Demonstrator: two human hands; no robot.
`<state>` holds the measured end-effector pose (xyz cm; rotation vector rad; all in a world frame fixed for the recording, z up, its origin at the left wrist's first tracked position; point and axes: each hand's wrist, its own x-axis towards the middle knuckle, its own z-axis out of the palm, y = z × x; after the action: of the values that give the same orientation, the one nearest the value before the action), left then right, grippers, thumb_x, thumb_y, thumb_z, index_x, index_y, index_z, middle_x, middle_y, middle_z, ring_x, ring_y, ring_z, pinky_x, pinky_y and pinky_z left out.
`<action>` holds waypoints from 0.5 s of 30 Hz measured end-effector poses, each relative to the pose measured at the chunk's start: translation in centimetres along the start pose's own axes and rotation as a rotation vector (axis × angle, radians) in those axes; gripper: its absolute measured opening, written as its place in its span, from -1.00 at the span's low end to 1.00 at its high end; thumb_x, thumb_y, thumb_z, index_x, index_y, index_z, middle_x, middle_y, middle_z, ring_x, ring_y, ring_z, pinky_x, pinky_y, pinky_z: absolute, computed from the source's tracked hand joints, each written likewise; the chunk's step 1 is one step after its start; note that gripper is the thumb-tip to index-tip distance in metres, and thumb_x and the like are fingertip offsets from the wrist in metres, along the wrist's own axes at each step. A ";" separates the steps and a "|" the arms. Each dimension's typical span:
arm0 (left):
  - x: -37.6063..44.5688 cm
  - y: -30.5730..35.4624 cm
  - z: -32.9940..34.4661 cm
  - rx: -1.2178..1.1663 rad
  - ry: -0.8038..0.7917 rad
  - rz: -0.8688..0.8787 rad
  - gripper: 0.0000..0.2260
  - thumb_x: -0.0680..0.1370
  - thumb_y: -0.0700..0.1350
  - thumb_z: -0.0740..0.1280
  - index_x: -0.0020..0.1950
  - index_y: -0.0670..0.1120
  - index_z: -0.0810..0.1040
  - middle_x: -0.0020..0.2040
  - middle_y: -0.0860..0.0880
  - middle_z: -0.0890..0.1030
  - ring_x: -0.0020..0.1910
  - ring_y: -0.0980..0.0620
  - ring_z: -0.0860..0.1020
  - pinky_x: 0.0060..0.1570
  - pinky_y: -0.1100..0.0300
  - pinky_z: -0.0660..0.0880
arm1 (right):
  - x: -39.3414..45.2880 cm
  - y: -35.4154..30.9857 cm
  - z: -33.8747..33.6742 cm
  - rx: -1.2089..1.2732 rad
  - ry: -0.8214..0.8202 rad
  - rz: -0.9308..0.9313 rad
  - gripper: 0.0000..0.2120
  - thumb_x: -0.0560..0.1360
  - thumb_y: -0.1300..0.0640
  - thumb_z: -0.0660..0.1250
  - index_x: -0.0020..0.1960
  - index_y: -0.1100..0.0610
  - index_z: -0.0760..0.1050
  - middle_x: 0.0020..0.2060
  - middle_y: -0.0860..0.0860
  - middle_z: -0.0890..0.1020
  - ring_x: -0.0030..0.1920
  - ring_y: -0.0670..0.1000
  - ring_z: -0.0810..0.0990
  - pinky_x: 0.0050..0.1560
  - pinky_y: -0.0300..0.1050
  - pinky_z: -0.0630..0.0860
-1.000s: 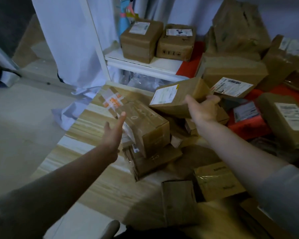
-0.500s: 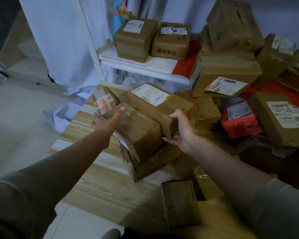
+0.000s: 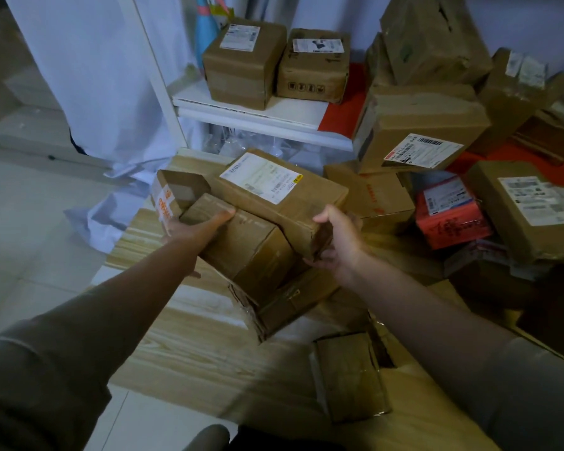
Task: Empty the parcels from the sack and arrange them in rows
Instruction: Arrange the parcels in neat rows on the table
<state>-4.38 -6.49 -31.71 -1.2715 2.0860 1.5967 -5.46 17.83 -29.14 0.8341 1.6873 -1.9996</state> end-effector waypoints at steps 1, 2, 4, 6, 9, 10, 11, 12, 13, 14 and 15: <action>0.1 0.0 0.0 0.003 -0.007 -0.010 0.52 -0.32 0.43 0.53 0.57 0.16 -0.02 0.51 -0.20 0.27 0.39 -0.37 0.36 -0.02 -0.43 0.49 | 0.0 0.0 -0.1 0.007 0.005 0.003 -0.39 0.39 0.05 0.41 0.37 -0.06 0.25 0.09 0.15 0.52 0.04 0.22 0.59 -0.03 0.22 0.64; 0.0 0.2 0.1 0.010 -0.016 -0.017 0.47 -0.27 0.40 0.56 0.56 0.16 -0.01 0.50 -0.20 0.27 0.38 -0.35 0.37 -0.02 -0.40 0.51 | 0.1 0.0 -0.3 0.007 0.006 0.009 -0.38 0.38 0.04 0.41 0.37 -0.07 0.24 0.12 0.15 0.50 0.06 0.23 0.58 -0.07 0.21 0.66; -0.5 0.6 0.0 0.023 -0.034 -0.033 0.27 -0.02 0.30 0.61 0.56 0.14 0.03 0.47 -0.20 0.29 0.33 -0.30 0.42 0.01 -0.33 0.54 | 0.0 0.0 -0.4 -0.011 -0.010 0.022 -0.39 0.39 0.02 0.41 0.37 -0.10 0.25 0.15 0.16 0.48 0.06 0.24 0.55 -0.13 0.18 0.67; -0.5 0.4 -0.6 -0.018 -0.076 -0.036 -0.01 0.27 0.14 0.58 0.55 0.09 0.08 0.39 -0.20 0.37 0.27 -0.27 0.46 0.03 -0.25 0.56 | -0.1 0.2 -0.2 -0.025 -0.043 0.030 -0.42 0.40 0.03 0.40 0.36 -0.10 0.27 0.16 0.19 0.48 0.07 0.26 0.56 -0.16 0.16 0.67; 0.4 -0.9 -2.8 -0.080 -0.178 0.002 -0.29 0.43 0.01 0.46 0.51 0.04 0.22 0.29 -0.20 0.43 0.14 -0.24 0.49 -0.17 -0.12 0.55 | -0.1 0.6 0.3 -0.030 -0.079 0.021 -0.43 0.38 0.02 0.39 0.34 -0.09 0.29 0.18 0.22 0.51 0.08 0.30 0.59 -0.18 0.15 0.67; 0.6 -1.5 -3.6 -0.081 -0.203 0.015 -0.38 0.46 -0.01 0.42 0.47 0.02 0.28 0.27 -0.20 0.45 0.10 -0.23 0.49 -0.21 -0.07 0.53 | -0.2 0.6 0.5 -0.028 -0.081 0.010 -0.41 0.37 0.02 0.39 0.35 -0.09 0.29 0.18 0.21 0.52 0.07 0.29 0.60 -0.18 0.14 0.66; 0.7 -1.9 -4.2 -0.091 -0.219 0.021 -0.49 0.48 -0.04 0.36 0.41 -0.01 0.35 0.22 -0.20 0.47 0.05 -0.21 0.49 -0.20 -0.03 0.49 | -0.1 0.7 0.8 -0.016 -0.075 0.002 -0.39 0.35 0.01 0.39 0.36 -0.09 0.29 0.17 0.21 0.53 0.06 0.29 0.60 -0.17 0.15 0.66; 0.6 -2.3 -4.7 -0.103 -0.217 0.022 -0.62 0.50 -0.07 0.31 0.31 -0.04 0.43 0.14 -0.19 0.49 -0.02 -0.17 0.49 -0.19 0.00 0.46 | 0.0 0.7 1.0 -0.003 -0.063 -0.004 -0.39 0.35 0.01 0.39 0.36 -0.09 0.29 0.17 0.21 0.53 0.05 0.29 0.61 -0.16 0.16 0.66; 0.5 -2.7 -5.2 -0.111 -0.195 0.012 -0.76 0.52 -0.08 0.26 0.17 -0.06 0.48 0.05 -0.17 0.50 -0.09 -0.14 0.48 -0.16 0.01 0.44 | 0.0 0.6 1.1 0.005 -0.048 -0.008 -0.40 0.36 0.02 0.39 0.36 -0.09 0.29 0.17 0.20 0.53 0.04 0.29 0.60 -0.14 0.17 0.66; 0.4 -3.0 -5.4 -0.124 -0.171 -0.014 -0.84 0.55 -0.04 0.22 0.07 -0.05 0.50 -0.02 -0.15 0.50 -0.13 -0.12 0.48 -0.12 0.00 0.43 | 0.0 0.6 1.3 0.008 -0.033 -0.012 -0.42 0.38 0.02 0.39 0.35 -0.09 0.29 0.17 0.20 0.52 0.04 0.29 0.60 -0.12 0.19 0.66; 0.3 -3.2 -5.6 -0.133 -0.163 -0.036 -0.79 0.57 0.06 0.21 0.07 -0.03 0.50 -0.02 -0.13 0.51 -0.11 -0.13 0.48 -0.07 -0.01 0.43 | 0.1 0.6 1.4 0.008 -0.023 -0.012 -0.44 0.39 0.03 0.39 0.34 -0.10 0.29 0.17 0.20 0.52 0.05 0.29 0.59 -0.11 0.19 0.66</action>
<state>-0.46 -11.64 -31.96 -1.1686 1.8775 1.7842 -5.41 16.36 -29.48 0.8024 1.6772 -2.0174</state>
